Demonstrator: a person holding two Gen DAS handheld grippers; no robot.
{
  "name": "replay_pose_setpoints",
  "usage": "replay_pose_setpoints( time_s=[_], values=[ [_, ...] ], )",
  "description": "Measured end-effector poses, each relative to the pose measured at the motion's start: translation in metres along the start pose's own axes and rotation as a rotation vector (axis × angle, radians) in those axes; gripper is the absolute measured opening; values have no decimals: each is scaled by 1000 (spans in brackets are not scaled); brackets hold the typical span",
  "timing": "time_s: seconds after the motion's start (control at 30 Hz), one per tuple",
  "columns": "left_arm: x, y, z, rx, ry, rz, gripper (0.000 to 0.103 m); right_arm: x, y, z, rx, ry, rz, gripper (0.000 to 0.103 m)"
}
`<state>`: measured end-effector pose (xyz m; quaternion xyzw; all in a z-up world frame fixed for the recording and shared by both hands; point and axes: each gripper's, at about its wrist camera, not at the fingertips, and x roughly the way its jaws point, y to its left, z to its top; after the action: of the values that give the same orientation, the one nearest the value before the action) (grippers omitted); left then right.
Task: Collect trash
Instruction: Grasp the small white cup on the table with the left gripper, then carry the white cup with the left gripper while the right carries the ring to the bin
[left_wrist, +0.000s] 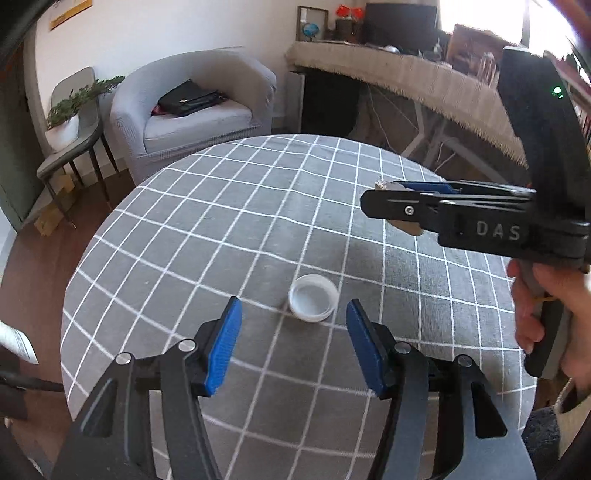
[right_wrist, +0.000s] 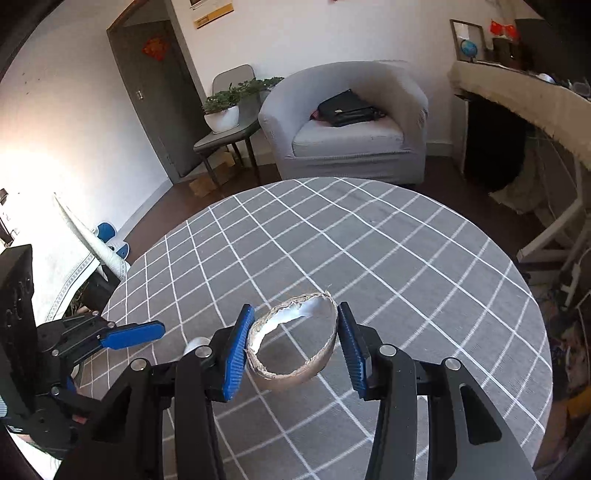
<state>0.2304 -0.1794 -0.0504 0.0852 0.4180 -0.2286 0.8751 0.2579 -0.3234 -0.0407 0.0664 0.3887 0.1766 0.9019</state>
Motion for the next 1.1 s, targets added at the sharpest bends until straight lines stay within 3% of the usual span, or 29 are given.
replay_pose_setpoints(
  time_s=[0.23, 0.47, 0.57, 0.83, 1.1],
  values=[
    [20, -5, 6, 7, 50, 19, 52, -7, -10, -7, 11, 2, 13, 46],
    [28, -17, 10, 20, 51, 31, 46, -6, -11, -9, 16, 13, 30, 46],
    [28, -16, 10, 11, 47, 28, 33, -4, -8, -8, 14, 16, 32, 46],
    [12, 1, 8, -40, -2, -10, 32, 4, 15, -1, -11, 24, 56, 46],
    [-25, 47, -3, -111, -87, 47, 32, 17, 58, 7, -57, 36, 88, 46]
  ],
)
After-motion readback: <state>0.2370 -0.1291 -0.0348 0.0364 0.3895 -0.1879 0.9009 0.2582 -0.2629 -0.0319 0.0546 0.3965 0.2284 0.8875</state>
